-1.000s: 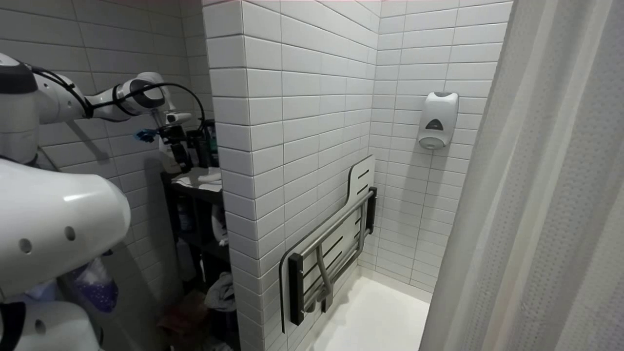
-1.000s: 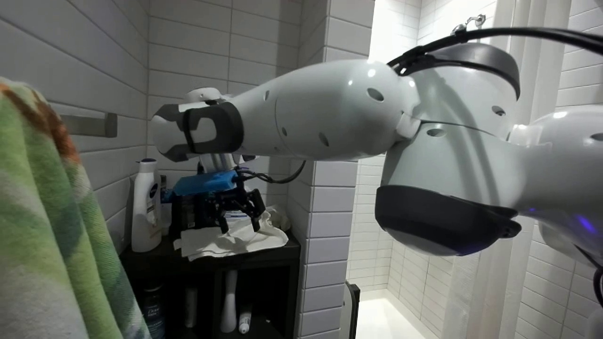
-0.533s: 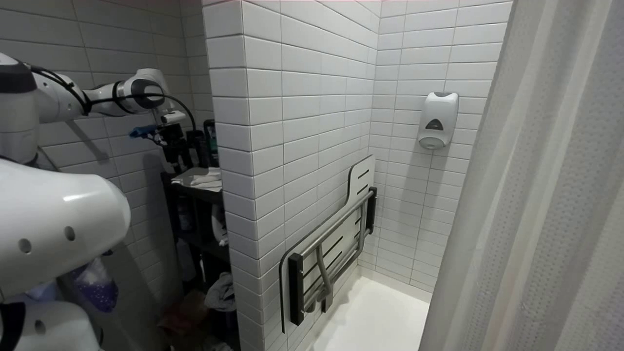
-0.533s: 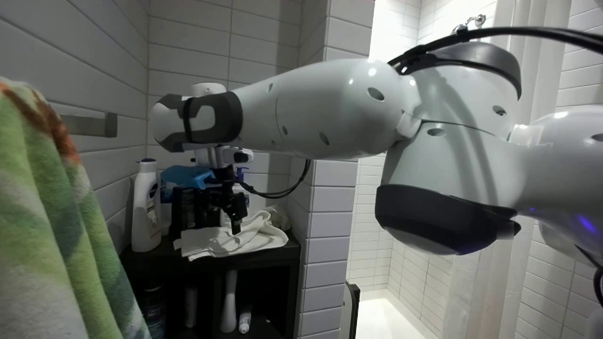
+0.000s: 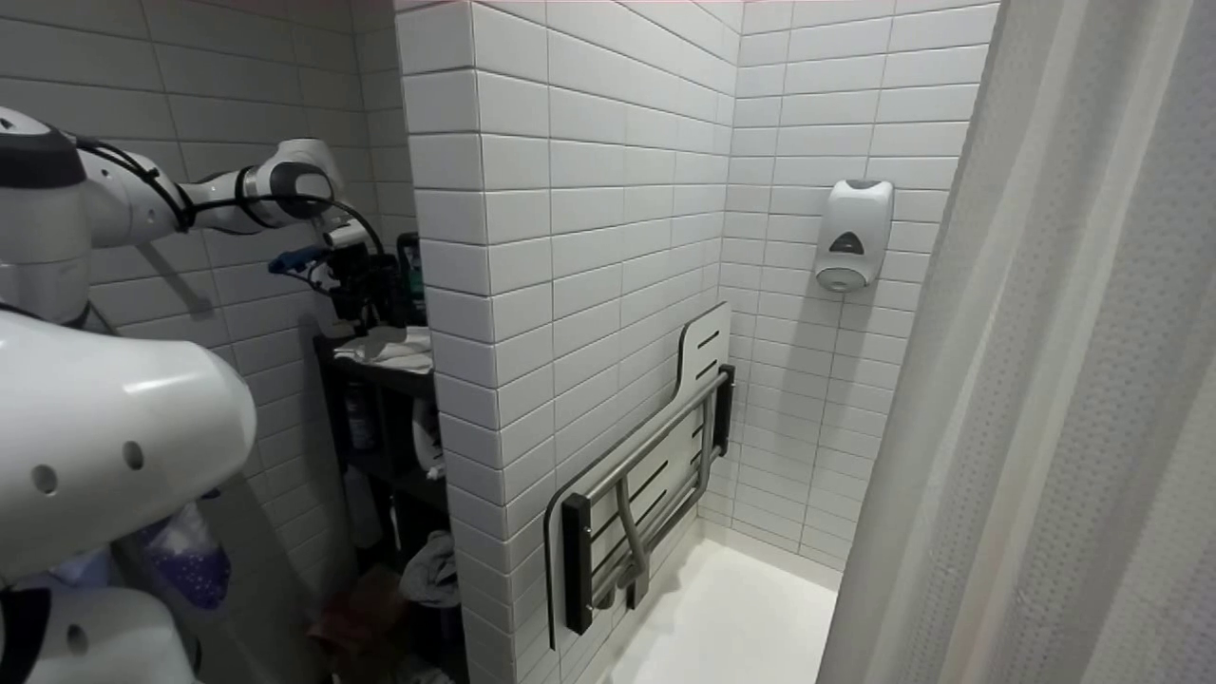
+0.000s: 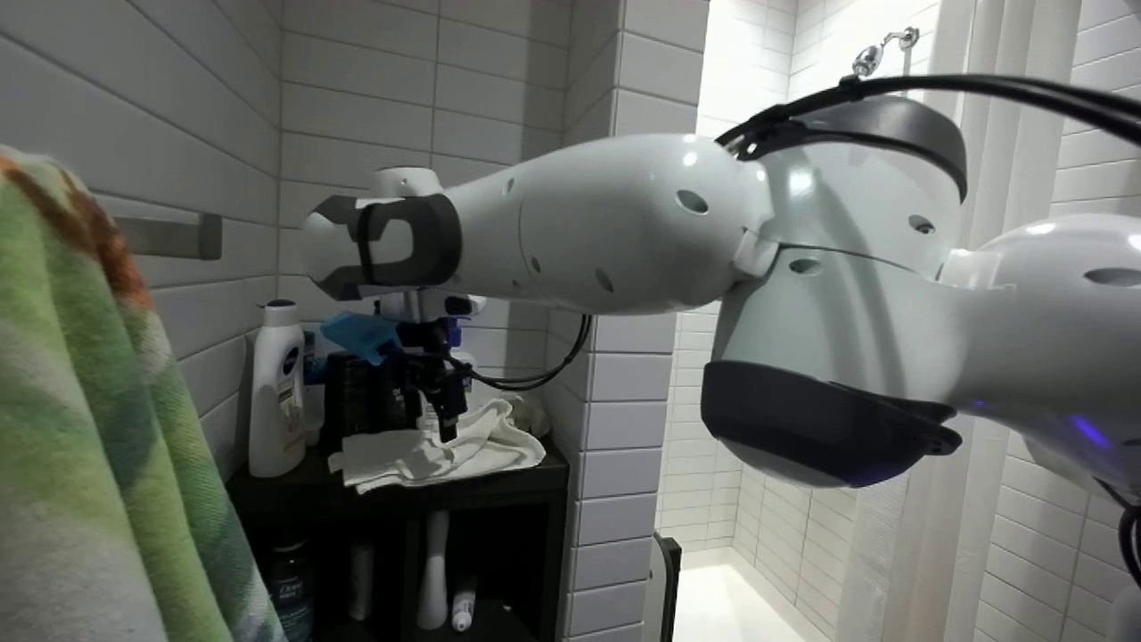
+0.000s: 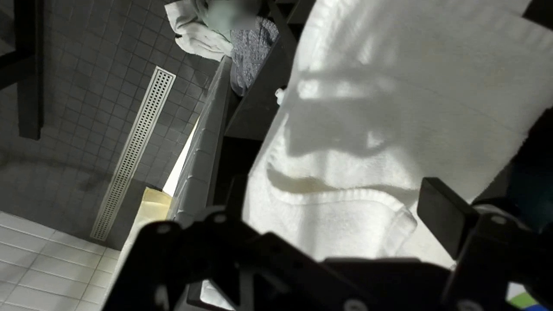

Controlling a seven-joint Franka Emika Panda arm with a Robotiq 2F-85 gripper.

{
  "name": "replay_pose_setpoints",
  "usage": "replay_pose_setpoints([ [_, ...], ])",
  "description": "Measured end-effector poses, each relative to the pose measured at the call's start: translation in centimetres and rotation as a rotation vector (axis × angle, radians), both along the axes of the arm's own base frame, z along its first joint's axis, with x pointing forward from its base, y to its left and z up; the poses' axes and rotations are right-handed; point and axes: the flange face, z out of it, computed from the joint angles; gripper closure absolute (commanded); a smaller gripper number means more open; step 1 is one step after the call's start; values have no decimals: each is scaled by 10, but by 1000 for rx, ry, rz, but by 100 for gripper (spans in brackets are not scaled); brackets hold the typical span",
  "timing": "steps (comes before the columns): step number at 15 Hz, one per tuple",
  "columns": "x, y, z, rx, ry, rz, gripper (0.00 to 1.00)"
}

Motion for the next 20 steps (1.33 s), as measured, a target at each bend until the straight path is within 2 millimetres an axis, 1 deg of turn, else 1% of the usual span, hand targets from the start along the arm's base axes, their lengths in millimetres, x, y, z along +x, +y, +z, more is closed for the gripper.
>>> replay_pose_setpoints([
  [6, 27, -28, -6, -19, -57, -39, 0],
  [9, 36, -34, -3, -18, -84, -42, 0],
  [11, 40, -37, -1, -17, -95, -43, 4],
  [12, 41, -38, 0, -16, -97, -43, 5],
  [13, 43, -39, 1, -17, -98, -44, 9],
  [14, 44, -40, 1, -17, -99, -45, 10],
  [16, 45, -42, 0, -20, -99, -49, 14],
  [17, 46, -43, -2, -22, -99, -50, 22],
  [18, 46, -43, -4, -25, -98, -52, 37],
  [20, 47, -44, -8, -31, -97, -57, 49],
])
